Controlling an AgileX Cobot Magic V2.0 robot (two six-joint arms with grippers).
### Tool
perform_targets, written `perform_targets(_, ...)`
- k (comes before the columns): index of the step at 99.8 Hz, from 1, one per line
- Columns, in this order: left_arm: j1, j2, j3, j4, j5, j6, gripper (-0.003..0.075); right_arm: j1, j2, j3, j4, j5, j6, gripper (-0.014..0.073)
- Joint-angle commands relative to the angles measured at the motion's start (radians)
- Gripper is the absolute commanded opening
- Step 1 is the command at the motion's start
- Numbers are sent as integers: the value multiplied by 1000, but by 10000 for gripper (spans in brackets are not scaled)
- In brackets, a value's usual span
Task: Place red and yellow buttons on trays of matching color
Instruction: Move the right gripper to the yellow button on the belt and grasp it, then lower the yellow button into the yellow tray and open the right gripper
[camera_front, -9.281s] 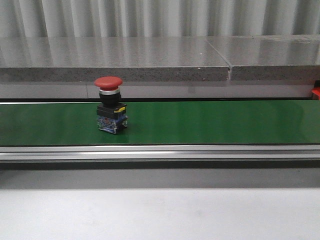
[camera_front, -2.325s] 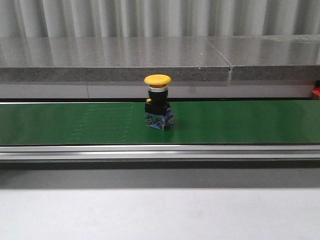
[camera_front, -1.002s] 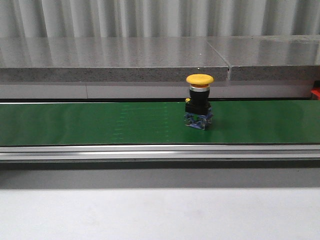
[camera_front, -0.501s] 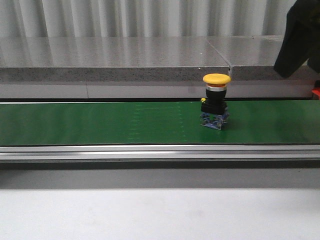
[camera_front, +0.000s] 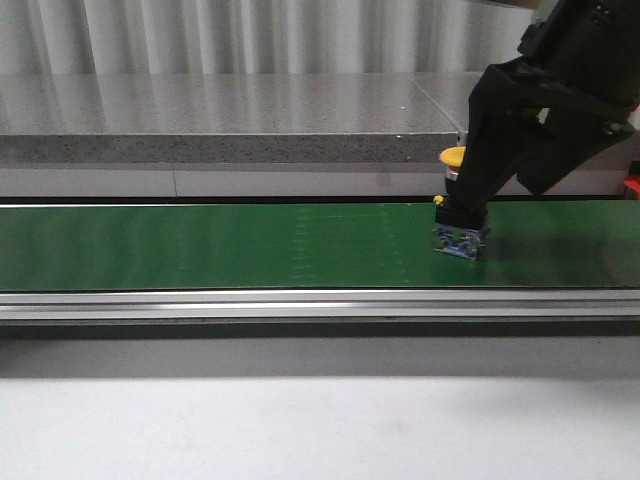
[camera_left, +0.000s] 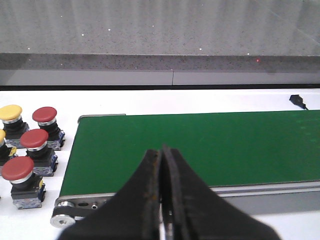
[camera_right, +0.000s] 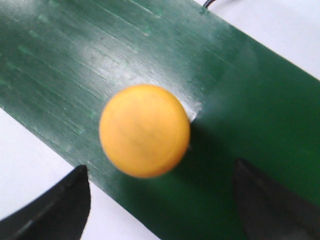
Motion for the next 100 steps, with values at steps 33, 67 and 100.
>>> perform_targets(33,-8,9,-27,-9,-76,-3,-21,5,7,-61,32,-90,-8,207)
perform_targets(67,-8,9,-27,-9,-76,-3,-21,-69,-43,-61,16,-34,67,116)
perform_targets(100,-8,9,-27,-9,-76,-3,-21,-442,-169,-61,-15,-1,211,116)
